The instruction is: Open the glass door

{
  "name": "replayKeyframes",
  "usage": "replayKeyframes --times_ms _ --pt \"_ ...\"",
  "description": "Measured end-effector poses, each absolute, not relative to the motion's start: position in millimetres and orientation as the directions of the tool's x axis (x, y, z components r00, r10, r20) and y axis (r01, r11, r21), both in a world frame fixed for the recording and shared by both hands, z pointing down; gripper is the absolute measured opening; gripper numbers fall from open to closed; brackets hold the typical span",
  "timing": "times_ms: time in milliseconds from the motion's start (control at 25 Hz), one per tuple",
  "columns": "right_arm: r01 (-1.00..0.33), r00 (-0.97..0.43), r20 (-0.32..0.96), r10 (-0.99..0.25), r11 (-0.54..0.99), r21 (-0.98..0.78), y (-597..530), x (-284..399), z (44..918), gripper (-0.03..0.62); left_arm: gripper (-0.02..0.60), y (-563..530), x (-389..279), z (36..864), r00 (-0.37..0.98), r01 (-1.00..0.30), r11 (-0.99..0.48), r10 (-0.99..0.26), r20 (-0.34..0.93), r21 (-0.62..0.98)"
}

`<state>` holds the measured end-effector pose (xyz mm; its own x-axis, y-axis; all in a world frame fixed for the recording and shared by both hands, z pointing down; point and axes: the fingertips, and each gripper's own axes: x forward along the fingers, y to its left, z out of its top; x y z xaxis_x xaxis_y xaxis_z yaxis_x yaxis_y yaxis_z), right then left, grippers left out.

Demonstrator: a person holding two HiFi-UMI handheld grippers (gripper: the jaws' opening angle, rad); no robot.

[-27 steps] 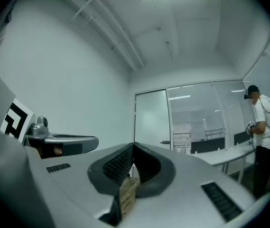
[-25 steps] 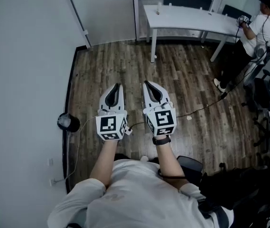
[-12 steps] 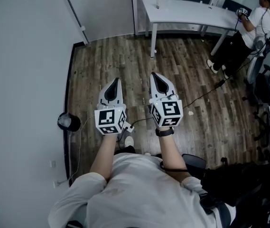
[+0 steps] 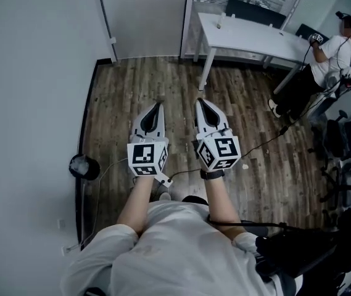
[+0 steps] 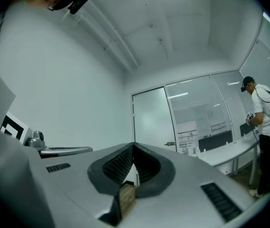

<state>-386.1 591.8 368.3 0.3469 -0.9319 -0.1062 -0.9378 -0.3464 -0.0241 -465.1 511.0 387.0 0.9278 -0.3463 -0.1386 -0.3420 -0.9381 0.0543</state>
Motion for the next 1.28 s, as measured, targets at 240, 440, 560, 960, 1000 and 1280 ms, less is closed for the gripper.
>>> replayKeyframes --times_ms 240,440,560,960,1000,1280 --pt "-0.956 0.293 -0.058 -0.954 -0.294 0.007 530 -396 382 0.002 0.002 471 -460 400 0.926 -0.347 -0.934 -0.355 -0.125 0.085" --pt "-0.965 0.262 -0.071 -0.963 -0.263 0.011 506 -362 379 0.002 0.002 454 -427 396 0.916 -0.368 -0.925 -0.378 -0.137 0.093" --pt "-0.971 0.239 -0.075 -0.968 -0.24 0.008 482 -334 386 0.002 0.002 429 -397 405 0.906 -0.394 -0.914 -0.404 -0.127 0.099" --pt "-0.964 0.258 -0.137 -0.956 -0.264 0.031 470 -139 353 0.002 0.002 403 -208 377 0.899 -0.401 -0.913 -0.408 -0.157 0.077" --pt "-0.962 0.265 -0.141 -0.954 -0.271 0.029 474 -119 349 0.002 0.002 405 -190 374 0.9 -0.401 -0.913 -0.408 -0.157 0.074" --pt "-0.956 0.292 -0.124 -0.948 -0.289 -0.042 467 -19 363 0.002 0.002 394 -101 377 0.902 -0.417 -0.909 -0.417 -0.114 0.022"
